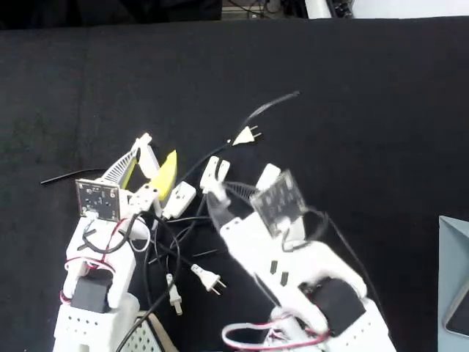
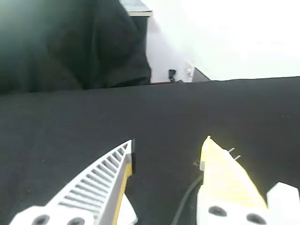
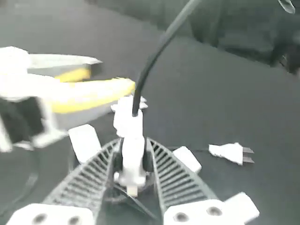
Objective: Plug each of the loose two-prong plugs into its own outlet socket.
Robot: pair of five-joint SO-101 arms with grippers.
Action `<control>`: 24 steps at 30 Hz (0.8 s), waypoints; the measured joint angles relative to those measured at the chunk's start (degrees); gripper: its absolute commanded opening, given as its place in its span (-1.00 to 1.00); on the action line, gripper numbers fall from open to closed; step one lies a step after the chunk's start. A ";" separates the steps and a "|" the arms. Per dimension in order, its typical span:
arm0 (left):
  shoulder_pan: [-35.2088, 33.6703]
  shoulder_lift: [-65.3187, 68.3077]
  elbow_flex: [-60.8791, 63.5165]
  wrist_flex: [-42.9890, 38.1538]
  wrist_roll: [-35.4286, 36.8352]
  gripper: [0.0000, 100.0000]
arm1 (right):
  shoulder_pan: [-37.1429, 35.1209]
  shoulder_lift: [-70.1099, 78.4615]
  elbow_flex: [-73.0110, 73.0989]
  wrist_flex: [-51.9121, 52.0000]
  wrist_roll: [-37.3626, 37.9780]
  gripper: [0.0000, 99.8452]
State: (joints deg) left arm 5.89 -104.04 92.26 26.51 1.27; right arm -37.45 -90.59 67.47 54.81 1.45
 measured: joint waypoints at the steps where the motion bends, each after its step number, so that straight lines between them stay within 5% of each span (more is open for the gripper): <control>1: 0.44 0.00 0.00 0.00 0.00 -0.53 | -0.79 -0.70 0.62 0.18 0.35 -0.98; 12: 8.97 0.00 -3.25 1.05 0.00 -0.53 | -3.25 -0.88 4.40 -0.62 5.19 -0.98; 24: 18.55 -0.09 -13.71 19.34 -6.15 -0.53 | -3.25 7.38 4.40 -0.70 5.19 -0.98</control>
State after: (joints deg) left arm 24.44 -104.13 78.55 45.85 -4.88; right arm -40.70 -83.21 71.87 54.11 6.64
